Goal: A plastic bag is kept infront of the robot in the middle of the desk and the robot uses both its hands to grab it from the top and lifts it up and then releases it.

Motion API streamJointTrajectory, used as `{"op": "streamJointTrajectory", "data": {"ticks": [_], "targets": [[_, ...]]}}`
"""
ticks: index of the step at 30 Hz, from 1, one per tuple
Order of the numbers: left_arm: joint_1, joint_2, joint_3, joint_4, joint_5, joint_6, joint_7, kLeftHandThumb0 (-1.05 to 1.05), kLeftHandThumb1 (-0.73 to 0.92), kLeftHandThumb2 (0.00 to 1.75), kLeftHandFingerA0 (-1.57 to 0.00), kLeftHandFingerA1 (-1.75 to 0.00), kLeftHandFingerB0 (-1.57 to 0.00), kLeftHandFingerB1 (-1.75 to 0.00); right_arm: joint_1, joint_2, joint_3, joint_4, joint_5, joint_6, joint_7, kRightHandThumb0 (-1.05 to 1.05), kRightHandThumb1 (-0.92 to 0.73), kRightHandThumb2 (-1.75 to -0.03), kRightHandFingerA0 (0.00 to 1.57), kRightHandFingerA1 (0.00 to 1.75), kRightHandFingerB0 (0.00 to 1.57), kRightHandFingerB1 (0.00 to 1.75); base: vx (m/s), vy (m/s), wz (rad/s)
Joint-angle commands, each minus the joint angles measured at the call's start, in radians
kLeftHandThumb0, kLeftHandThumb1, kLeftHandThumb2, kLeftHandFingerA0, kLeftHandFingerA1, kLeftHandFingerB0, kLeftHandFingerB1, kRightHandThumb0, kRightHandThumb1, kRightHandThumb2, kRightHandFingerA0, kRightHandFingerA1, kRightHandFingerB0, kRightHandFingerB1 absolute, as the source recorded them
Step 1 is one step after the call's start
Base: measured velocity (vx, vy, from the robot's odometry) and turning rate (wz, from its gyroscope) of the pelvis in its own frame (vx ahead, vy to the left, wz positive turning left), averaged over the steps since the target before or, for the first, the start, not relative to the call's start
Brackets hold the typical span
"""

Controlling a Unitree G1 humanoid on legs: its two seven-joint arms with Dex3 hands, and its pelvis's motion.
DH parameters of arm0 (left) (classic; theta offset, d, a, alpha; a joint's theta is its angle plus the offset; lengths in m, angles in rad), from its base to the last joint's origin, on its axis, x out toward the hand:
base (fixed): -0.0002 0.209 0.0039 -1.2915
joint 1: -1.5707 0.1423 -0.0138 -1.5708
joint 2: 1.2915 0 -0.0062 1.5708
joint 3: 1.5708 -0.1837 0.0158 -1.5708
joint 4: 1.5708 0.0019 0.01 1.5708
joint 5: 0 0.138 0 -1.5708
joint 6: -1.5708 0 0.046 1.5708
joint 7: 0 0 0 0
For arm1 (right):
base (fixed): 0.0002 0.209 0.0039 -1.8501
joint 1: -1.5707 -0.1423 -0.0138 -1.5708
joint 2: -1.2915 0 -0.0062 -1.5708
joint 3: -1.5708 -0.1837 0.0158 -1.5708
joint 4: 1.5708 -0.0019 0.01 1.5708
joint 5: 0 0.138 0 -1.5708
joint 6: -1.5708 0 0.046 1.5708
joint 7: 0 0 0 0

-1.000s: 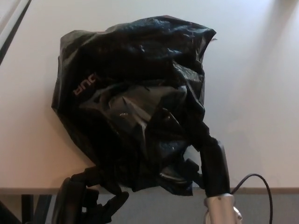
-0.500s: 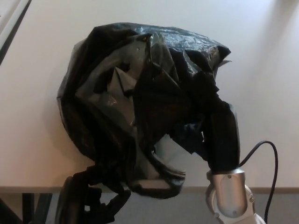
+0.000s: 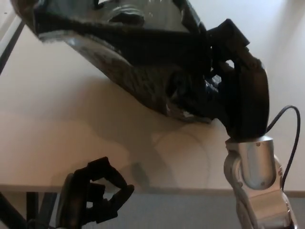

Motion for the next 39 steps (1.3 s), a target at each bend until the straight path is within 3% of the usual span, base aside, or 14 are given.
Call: {"op": "streamJointTrajectory", "data": {"ticks": [1, 21, 24, 25, 26, 29, 30, 31, 32, 34, 35, 37, 38, 39], "targets": [[-0.16, 0.022, 0.063, -0.138, -0.043, -0.089, 0.029, -0.59, 0.66, 1.14, -1.34, -1.38, -1.19, -1.3, -0.036, -0.01, -0.034, -0.058, 0.047, 0.094, 0.034, -0.44, -0.92, -0.67, 0.86, 1.75, 0.54, 1.6, -0.01, -0.013, 0.21], [-0.356, 0.033, 0.07, -0.742, -0.053, 0.081, -0.095, -0.48, 0.66, 1.11, -1.18, -1.26, -0.95, -1.13, 0.015, -0.037, -0.048, -0.183, 0.076, 0.196, 0.094, -0.44, -0.91, -0.66, 0.85, 1.75, 0.51, 1.59, 0.01, 0.002, 0.02], [-0.373, 0.032, 0.067, -0.795, -0.035, 0.088, -0.1, -0.66, 0.56, 0.9, -1.16, -1.37, -0.84, -1.19, 0.024, -0.035, -0.043, -0.252, 0.119, 0.23, 0.12, -0.44, -0.9, -0.66, 0.84, 1.75, 0.5, 1.56, 0.0, 0.0, 0.0], [-0.362, 0.029, 0.061, -0.813, -0.044, 0.099, -0.108, -0.62, 0.78, 0.58, -0.96, -1.62, -0.67, -1.47, 0.031, -0.036, -0.04, -0.268, 0.122, 0.23, 0.124, -0.44, -0.91, -0.67, 0.82, 1.75, 0.51, 1.54, 0.0, 0.0, 0.0], [-0.354, 0.025, 0.056, -0.835, -0.048, 0.113, -0.113, -0.64, 0.57, 0.92, -1.2, -1.38, -0.88, -1.22, 0.033, -0.039, -0.038, -0.288, 0.124, 0.231, 0.129, -0.44, -0.9, -0.67, 0.82, 1.75, 0.51, 1.52, 0.0, 0.0, 0.0], [-0.333, 0.012, 0.044, -0.884, -0.049, 0.137, -0.119, -0.64, 0.55, 0.91, -1.21, -1.39, -0.89, -1.23, 0.044, -0.041, -0.031, -0.347, 0.131, 0.263, 0.135, -0.46, -0.9, -0.67, 0.82, 1.75, 0.53, 1.53, 0.0, 0.0, 0.0], [-0.327, 0.011, 0.041, -0.895, -0.056, 0.143, -0.124, -0.58, 0.74, 0.62, -0.97, -1.64, -0.67, -1.56, 0.041, -0.041, -0.032, -0.364, 0.143, 0.276, 0.14, -0.47, -0.89, -0.67, 0.82, 1.75, 0.52, 1.53, 0.0, 0.0, 0.0], [-0.324, 0.011, 0.04, -0.901, -0.059, 0.146, -0.126, -0.58, 0.74, 0.62, -0.97, -1.64, -0.67, -1.56, 0.041, -0.041, -0.032, -0.372, 0.148, 0.283, 0.142, -0.47, -0.89, -0.67, 0.82, 1.75, 0.52, 1.53, 0.0, 0.0, 0.0], [-0.306, 0.004, 0.033, -0.929, -0.045, 0.155, -0.127, -0.64, 0.54, 0.89, -1.2, -1.39, -0.87, -1.23, 0.032, -0.047, -0.037, -0.41, 0.167, 0.304, 0.152, -0.46, -0.9, -0.67, 0.82, 1.75, 0.51, 1.56, 0.0, 0.0, 0.0], [-0.307, 0.005, 0.029, -0.938, -0.054, 0.158, -0.136, -0.65, 0.55, 0.89, -1.18, -1.41, -0.85, -1.23, 0.014, -0.051, -0.046, -0.447, 0.174, 0.337, 0.153, -0.46, -0.9, -0.66, 0.82, 1.75, 0.5, 1.57, 0.0, 0.0, 0.0], [-0.304, 0.009, 0.028, -0.946, -0.071, 0.163, -0.148, -0.55, 0.75, 0.62, -0.9, -1.69, -0.62, -1.55, 0.0, -0.05, -0.05, -0.464, 0.185, 0.347, 0.156, -0.44, -0.9, -0.66, 0.83, 1.75, 0.49, 1.58, 0.0, 0.0, 0.0], [-0.325, 0.011, 0.029, -0.95, -0.067, 0.174, -0.153, -0.55, 0.78, 0.58, -0.93, -1.68, -0.65, -1.52, -0.077, -0.058, -0.08, -0.479, 0.214, 0.337, 0.167, -0.46, -0.89, -0.66, 0.86, 1.75, 0.5, 1.56, 0.0, 0.0, 0.0], [-0.332, 0.012, 0.031, -0.953, -0.07, 0.182, -0.158, -0.65, 0.55, 0.88, -1.17, -1.4, -0.84, -1.22, -0.124, -0.067, -0.094, -0.483, 0.217, 0.34, 0.171, -0.47, -0.89, -0.66, 0.86, 1.75, 0.51, 1.54, 0.0, 0.0, 0.0], [-0.337, 0.012, 0.033, -0.954, -0.068, 0.186, -0.158, -0.65, 0.54, 0.88, -1.18, -1.41, -0.84, -1.23, -0.157, -0.075, -0.103, -0.488, 0.211, 0.347, 0.171, -0.48, -0.88, -0.67, 0.87, 1.75, 0.53, 1.53, 0.0, 0.0, 0.0]]}}
